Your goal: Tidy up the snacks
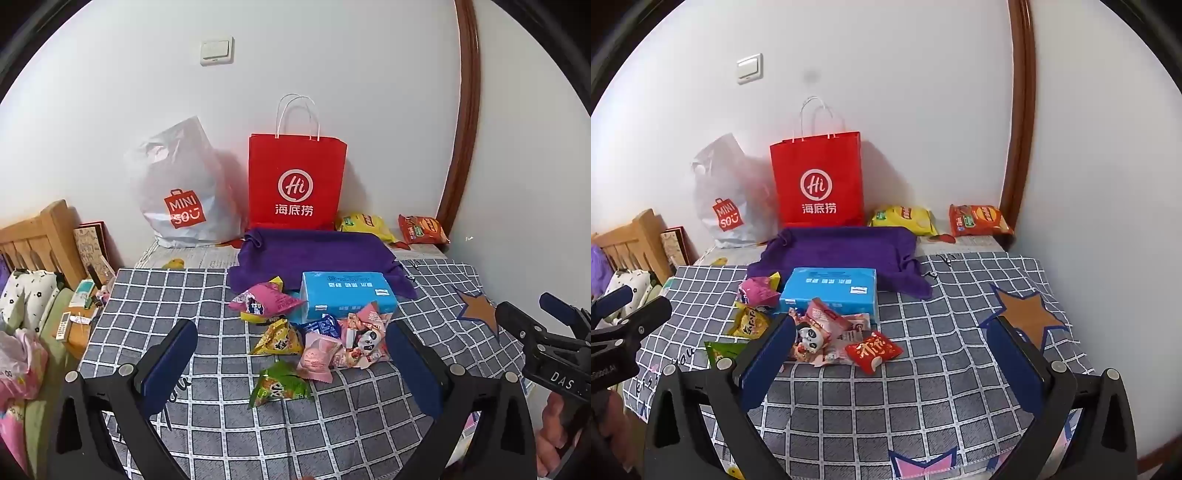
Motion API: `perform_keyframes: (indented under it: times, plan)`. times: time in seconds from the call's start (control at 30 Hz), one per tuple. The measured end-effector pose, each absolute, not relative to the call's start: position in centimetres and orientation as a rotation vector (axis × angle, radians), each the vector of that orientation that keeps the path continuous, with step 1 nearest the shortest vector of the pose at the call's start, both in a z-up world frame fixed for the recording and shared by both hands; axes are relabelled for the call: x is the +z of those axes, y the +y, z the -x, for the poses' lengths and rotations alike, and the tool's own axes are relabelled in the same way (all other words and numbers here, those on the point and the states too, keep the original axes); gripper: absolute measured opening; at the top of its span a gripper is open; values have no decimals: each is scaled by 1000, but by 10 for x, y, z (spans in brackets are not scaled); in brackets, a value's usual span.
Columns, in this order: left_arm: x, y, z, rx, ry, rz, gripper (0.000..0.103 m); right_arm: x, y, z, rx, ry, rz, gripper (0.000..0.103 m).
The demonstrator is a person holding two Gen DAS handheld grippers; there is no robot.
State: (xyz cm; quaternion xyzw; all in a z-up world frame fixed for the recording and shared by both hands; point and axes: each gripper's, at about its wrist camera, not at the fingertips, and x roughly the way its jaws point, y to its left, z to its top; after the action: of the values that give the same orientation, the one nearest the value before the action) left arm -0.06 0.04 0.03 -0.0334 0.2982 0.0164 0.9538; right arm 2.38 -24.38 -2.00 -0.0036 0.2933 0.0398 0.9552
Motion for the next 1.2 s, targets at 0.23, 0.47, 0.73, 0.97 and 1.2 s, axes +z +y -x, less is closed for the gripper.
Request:
perform_keyframes:
  times: [0.23,0.47,0.73,0.97,1.2]
  plan:
    - [6,0,4,22,593,64,102,-16,-239,-19,72,598,5,102]
    - [4,1,4,24,593,63,102,-16,-245,-22,90,623,-19,102]
    - [4,4,6,24,593,68,102,-17,-240,-21,93,624,-11,102]
    - [5,2,5,16,596,66,102,-20,-240,-20,92,627,-23,102]
    - [5,-3,5,9,595,56,102,-21,-242,-19,87,622,-35,102]
